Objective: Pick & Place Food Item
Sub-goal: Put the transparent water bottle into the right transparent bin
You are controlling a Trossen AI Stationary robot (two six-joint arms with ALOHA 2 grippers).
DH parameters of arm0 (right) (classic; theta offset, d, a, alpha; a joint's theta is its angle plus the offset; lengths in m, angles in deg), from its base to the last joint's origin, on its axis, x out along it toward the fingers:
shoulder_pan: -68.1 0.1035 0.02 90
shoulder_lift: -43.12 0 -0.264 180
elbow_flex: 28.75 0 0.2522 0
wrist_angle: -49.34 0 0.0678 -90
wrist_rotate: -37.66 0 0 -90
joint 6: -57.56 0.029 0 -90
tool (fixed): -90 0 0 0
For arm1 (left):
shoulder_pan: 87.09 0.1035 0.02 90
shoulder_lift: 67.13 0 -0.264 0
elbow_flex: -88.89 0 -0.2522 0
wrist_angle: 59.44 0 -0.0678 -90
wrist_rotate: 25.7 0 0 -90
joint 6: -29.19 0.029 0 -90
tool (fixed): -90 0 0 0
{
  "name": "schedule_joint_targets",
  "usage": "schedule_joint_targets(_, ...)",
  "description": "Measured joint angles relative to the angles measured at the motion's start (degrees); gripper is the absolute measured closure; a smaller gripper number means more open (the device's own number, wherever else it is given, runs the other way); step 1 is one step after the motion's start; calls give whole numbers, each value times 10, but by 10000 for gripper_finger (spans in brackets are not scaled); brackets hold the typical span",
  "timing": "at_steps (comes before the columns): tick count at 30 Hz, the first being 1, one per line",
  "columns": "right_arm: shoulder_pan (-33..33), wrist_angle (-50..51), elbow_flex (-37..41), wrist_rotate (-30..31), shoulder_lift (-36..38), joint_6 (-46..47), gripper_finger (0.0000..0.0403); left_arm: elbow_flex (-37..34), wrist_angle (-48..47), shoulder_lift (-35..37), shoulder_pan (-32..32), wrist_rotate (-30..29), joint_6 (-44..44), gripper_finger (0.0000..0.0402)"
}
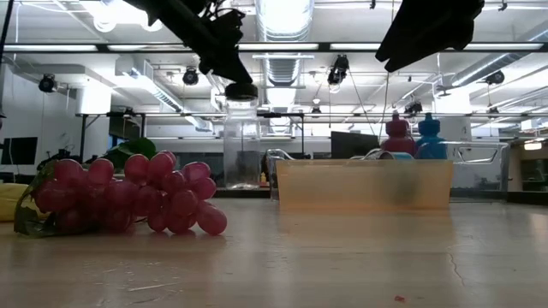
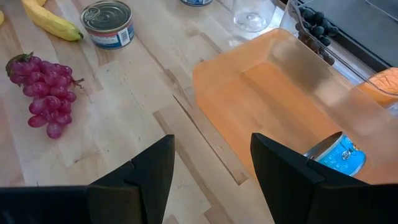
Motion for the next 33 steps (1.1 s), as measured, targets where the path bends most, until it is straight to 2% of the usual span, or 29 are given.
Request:
schedule_joint_targets(13,0,1,0,0,2,-2,197,64,-91,8,-17,0,-32,326)
schedule_joint_targets(33,0,4,0,0,10,-7,197,72,-163,57,-176,-2,-110,326)
